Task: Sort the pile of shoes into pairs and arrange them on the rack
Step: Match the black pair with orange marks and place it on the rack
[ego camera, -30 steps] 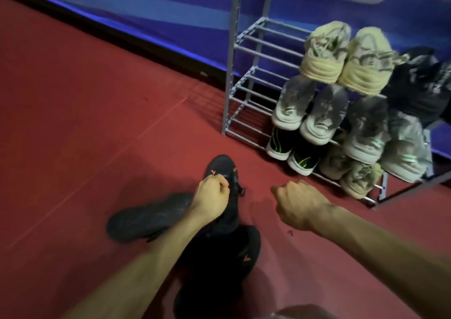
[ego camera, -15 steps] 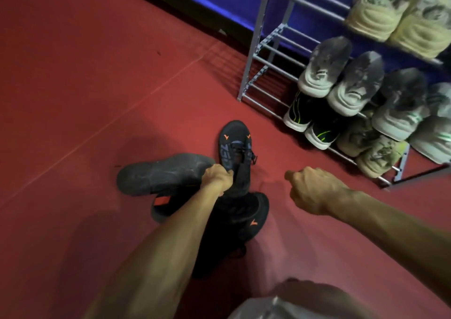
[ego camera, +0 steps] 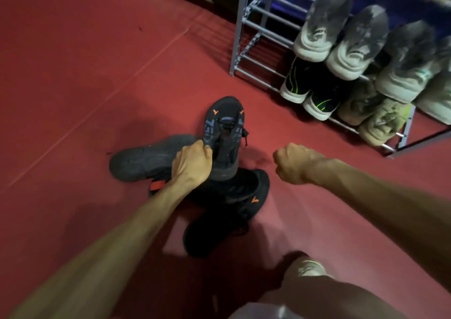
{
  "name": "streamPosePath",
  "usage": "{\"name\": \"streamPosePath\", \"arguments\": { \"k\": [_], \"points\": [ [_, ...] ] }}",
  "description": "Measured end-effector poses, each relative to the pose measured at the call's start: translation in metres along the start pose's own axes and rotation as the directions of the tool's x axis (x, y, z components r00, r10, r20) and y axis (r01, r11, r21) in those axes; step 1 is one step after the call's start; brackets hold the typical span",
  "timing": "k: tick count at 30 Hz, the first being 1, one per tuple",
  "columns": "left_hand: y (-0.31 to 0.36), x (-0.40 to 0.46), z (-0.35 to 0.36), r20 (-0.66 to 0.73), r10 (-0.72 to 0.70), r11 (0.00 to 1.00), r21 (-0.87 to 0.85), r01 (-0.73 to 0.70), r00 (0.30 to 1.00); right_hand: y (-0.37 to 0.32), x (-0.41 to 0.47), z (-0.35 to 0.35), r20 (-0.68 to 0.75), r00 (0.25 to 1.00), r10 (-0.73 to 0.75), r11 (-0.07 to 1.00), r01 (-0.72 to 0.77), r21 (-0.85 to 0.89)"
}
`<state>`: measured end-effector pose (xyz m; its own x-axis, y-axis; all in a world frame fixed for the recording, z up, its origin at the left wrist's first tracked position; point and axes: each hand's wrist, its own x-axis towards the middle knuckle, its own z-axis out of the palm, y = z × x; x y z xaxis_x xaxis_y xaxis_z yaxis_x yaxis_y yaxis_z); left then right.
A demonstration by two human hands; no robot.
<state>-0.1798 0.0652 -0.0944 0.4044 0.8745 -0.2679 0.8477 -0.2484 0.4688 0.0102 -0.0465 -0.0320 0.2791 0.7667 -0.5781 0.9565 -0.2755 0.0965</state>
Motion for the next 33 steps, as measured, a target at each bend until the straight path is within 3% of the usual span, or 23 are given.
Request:
{"name": "streamPosePath", "arguments": {
  "k": [3,5,8,13,18,22,25,28,31,33],
  "points": [
    [-0.031,-0.012,-0.015,-0.068,0.026,0.999,0.024,-0.025,0.997,-0.027,0.027,0.022,-0.007,0.995,0.098,0.95,-0.091,0.298],
    [-0.055,-0.019,-0.025,-0.126,0.033,0.999,0.043,-0.028,0.991,-0.044,0.03,0.044,-0.086,0.983,0.161,0.903,-0.112,0.414],
    [-0.089,-0.029,-0.034,-0.194,0.026,0.997,0.08,-0.011,0.981,-0.054,0.03,0.069,-0.193,0.958,0.213,0.9,-0.115,0.42],
    [-0.13,-0.039,-0.031,-0.19,-0.144,0.987,0.047,0.156,0.971,-0.067,0.041,0.074,-0.25,0.965,0.078,0.964,-0.009,0.266],
    [-0.128,-0.051,-0.022,-0.139,-0.215,0.97,0.087,0.228,0.967,-0.106,0.056,0.057,-0.275,0.961,-0.022,0.929,0.122,0.35],
    [-0.119,-0.053,-0.024,-0.123,-0.229,0.953,0.172,0.248,0.966,-0.138,0.083,0.038,-0.221,0.975,-0.023,0.815,0.146,0.561],
    [-0.116,-0.056,-0.021,-0.086,-0.267,0.926,0.253,0.28,0.96,-0.149,0.101,0.026,-0.088,0.994,0.068,0.753,0.006,0.658],
    [-0.114,-0.057,-0.017,-0.065,-0.281,0.898,0.335,0.286,0.957,-0.14,0.107,0.021,-0.054,0.975,0.216,0.705,-0.118,0.699],
    [-0.116,-0.056,-0.014,-0.049,-0.275,0.883,0.382,0.272,0.96,-0.114,0.101,0.03,-0.042,0.89,0.454,0.644,-0.295,0.706],
    [-0.117,-0.055,-0.013,-0.041,-0.258,0.889,0.382,0.254,0.965,-0.09,0.092,0.044,0.012,0.77,0.638,0.536,-0.455,0.711]
  ]
}}
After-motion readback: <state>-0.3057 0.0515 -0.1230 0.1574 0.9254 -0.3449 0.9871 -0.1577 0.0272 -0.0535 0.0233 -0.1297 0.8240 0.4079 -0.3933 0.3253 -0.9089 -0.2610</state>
